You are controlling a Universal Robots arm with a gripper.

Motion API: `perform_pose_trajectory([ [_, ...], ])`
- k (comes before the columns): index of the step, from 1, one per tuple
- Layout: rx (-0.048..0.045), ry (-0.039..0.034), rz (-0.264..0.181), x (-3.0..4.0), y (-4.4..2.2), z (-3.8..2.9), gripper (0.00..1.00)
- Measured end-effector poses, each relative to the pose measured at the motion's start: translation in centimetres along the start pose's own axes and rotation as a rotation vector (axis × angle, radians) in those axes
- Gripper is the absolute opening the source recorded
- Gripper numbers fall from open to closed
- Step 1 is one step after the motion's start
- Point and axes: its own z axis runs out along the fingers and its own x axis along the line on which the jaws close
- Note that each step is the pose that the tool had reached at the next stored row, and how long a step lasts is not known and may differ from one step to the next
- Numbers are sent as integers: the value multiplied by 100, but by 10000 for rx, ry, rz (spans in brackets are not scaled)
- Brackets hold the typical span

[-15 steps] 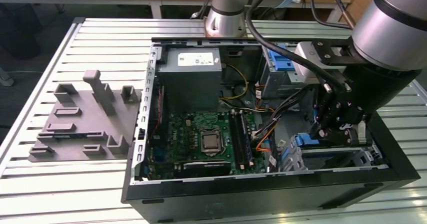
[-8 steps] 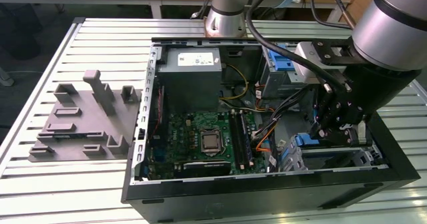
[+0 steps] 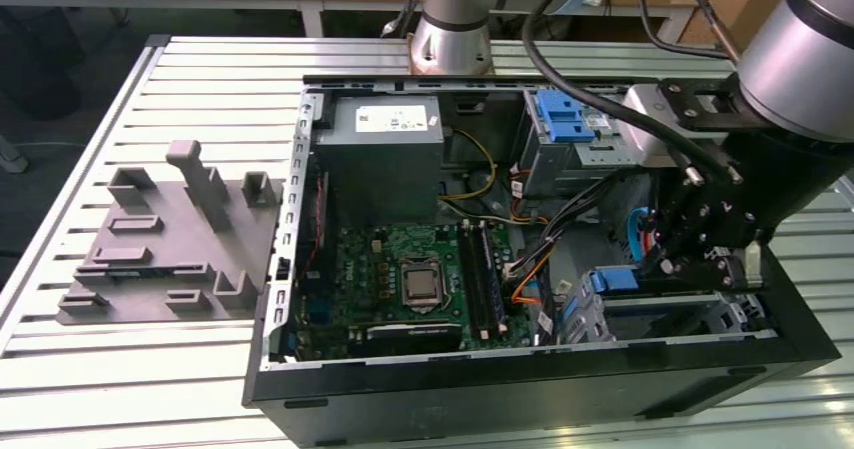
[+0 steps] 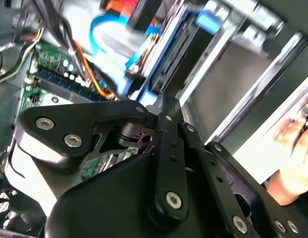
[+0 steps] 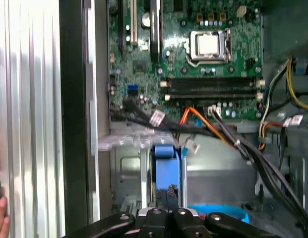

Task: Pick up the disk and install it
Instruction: 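Insert the first disk wire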

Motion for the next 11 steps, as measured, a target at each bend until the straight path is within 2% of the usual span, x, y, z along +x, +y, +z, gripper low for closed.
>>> perform_pose_trajectory([
  [1, -1, 1, 0, -1, -34, 0, 11],
  [3, -1, 1, -1, -3, -58, -1, 11],
  [5, 0, 3, 0, -2, -60, -13, 11],
  [9, 3, 2, 0, -3, -61, -92, 11],
  [11, 5, -4, -2, -7, -72, -93, 11],
])
